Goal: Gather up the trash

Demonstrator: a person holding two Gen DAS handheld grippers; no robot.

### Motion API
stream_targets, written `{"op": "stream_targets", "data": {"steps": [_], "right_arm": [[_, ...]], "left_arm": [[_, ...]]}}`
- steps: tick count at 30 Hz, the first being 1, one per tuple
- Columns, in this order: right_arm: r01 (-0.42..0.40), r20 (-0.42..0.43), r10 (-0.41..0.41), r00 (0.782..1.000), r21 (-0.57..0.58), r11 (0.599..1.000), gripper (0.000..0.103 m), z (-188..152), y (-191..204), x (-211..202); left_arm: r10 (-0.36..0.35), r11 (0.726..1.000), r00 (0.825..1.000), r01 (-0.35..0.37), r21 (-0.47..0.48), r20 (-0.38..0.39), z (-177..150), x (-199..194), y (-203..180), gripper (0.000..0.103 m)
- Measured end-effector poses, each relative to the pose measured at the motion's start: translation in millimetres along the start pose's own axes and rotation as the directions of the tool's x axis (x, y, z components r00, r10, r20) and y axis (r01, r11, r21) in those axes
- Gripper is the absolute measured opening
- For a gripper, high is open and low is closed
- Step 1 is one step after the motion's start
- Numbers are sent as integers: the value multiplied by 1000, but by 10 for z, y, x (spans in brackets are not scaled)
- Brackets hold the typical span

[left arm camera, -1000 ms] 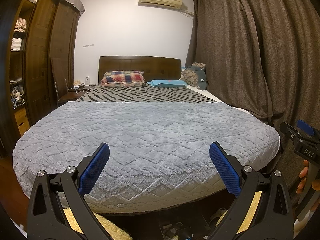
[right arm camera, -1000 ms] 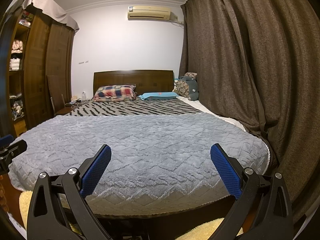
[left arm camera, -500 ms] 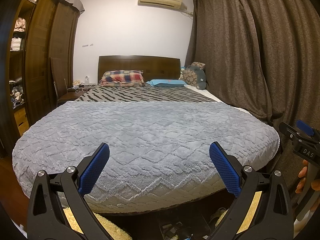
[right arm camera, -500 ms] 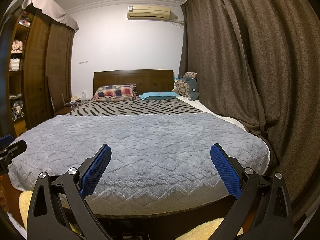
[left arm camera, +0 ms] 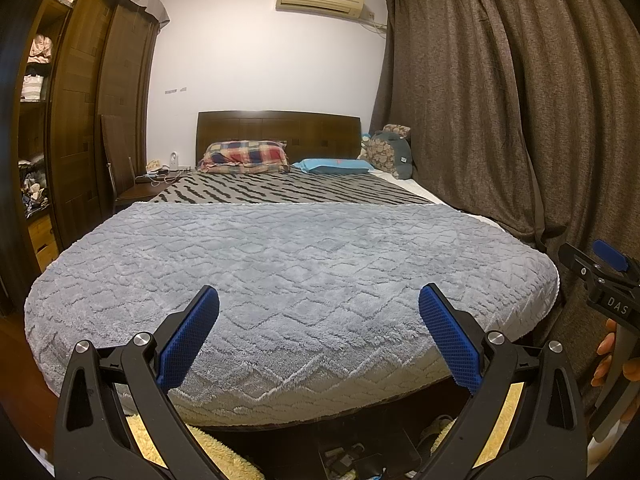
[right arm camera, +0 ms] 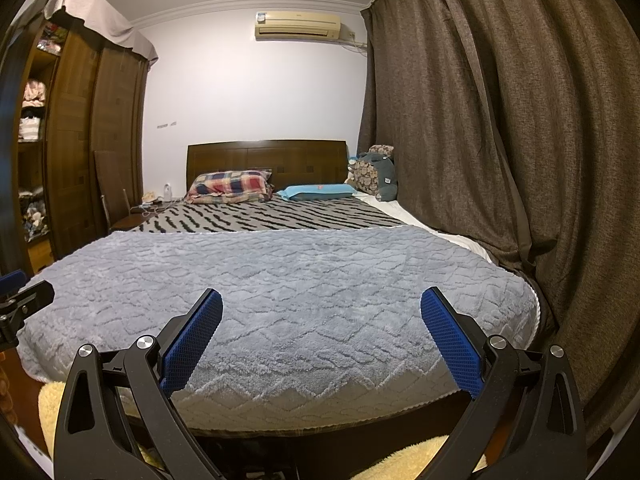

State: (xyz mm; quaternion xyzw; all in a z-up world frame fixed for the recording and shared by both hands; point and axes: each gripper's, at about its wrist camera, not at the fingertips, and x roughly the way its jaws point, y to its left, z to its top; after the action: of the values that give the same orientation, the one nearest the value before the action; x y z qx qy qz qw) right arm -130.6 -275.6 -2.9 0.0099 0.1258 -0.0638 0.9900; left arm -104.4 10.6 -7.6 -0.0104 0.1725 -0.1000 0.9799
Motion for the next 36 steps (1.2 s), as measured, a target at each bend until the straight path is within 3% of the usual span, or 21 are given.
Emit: {"op": "stream_targets", "data": {"steps": [36], "right_arm": [[-6,-16,6,1000,-10,1000,100,-34,30,46]], "left_arm": [[11,1000,1000,-11,-20,-14,-28,41,61,95]]}}
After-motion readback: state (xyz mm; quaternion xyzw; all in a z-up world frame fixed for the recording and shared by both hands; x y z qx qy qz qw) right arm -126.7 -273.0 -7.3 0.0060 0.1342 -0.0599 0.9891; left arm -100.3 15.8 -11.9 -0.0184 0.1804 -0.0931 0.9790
